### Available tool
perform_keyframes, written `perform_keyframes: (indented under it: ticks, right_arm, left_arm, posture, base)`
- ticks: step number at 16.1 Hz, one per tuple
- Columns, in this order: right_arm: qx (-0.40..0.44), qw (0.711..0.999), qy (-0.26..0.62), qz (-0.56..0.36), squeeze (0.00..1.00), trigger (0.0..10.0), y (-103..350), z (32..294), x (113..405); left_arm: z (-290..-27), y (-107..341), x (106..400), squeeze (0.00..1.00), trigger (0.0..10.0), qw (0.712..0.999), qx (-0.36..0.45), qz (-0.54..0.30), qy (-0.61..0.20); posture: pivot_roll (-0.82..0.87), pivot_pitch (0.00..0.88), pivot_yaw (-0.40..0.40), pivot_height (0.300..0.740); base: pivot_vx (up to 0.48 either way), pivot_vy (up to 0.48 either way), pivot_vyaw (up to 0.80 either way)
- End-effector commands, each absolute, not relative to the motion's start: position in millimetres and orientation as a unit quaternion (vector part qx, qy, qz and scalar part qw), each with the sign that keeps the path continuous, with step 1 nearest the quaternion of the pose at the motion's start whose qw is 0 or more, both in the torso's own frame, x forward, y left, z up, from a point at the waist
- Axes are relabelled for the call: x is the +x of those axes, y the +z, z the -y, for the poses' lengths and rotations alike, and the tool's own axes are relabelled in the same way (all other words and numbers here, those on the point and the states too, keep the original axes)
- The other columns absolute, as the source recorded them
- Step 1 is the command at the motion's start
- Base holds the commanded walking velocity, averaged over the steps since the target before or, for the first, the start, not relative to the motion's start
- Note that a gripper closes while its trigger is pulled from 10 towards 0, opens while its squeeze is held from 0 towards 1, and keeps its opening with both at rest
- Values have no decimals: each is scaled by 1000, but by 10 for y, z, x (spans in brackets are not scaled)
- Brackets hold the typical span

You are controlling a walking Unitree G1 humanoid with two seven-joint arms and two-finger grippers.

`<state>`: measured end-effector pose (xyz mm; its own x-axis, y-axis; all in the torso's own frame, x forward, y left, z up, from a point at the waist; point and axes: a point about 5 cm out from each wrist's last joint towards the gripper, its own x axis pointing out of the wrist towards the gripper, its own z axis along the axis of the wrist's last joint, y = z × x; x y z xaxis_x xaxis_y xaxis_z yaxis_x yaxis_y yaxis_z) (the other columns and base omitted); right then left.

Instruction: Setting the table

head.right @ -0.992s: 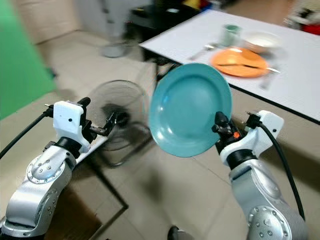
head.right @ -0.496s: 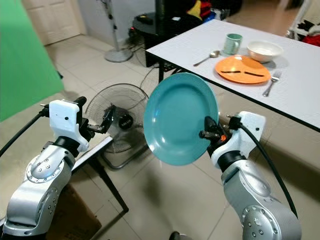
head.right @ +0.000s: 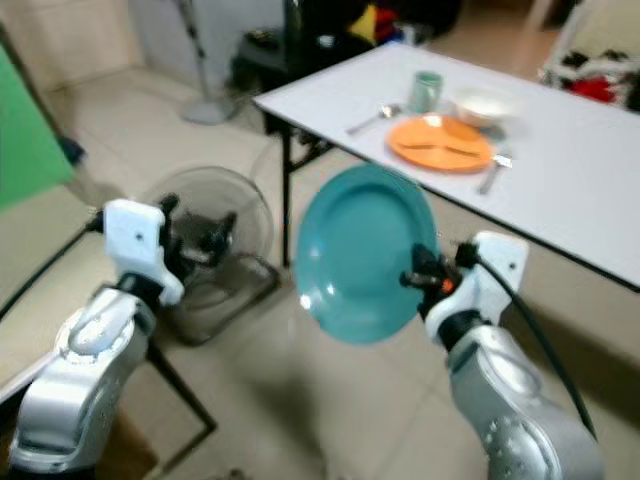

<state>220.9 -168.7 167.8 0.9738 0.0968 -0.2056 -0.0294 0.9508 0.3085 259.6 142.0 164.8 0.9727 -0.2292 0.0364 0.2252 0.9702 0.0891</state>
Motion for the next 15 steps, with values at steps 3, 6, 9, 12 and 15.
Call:
perform_keyframes:
  ticks: [3, 6, 9, 12, 15]
  right_arm:
    - [153, 984, 39, -87, 0, 10000, 1761, 1675, 2213]
    - [151, 984, 36, -88, 0, 10000, 1757, 1679, 2212]
    - [150, 985, 26, -87, 0, 10000, 1754, 1683, 2226]
    - [151, 985, 16, -80, 0, 10000, 1770, 1698, 2232]
    - [150, 986, 11, -76, 0, 10000, 1779, 1712, 2230]
  left_arm:
    - [-1409, 1659, 2609, 0, 10000, 992, 46, 23, -119]
    - [-1399, 1653, 2620, 0, 10000, 991, 43, 20, -122]
    - [-1397, 1657, 2643, 0, 10000, 991, 38, 22, -128]
    - [-1362, 1665, 2665, 0, 10000, 989, 36, 26, -142]
    - [-1342, 1665, 2668, 0, 10000, 988, 32, 26, -151]
  posture:
    - [40, 0, 38, 740]
    - [39, 0, 39, 740]
    - [36, 0, 46, 740]
    - [30, 0, 54, 740]
    - [27, 0, 56, 740]
  base:
    - [0, -332, 0]
    - [0, 0, 0]
    - [0, 0, -800]
    - [80, 0, -800]
    - [266, 0, -800]
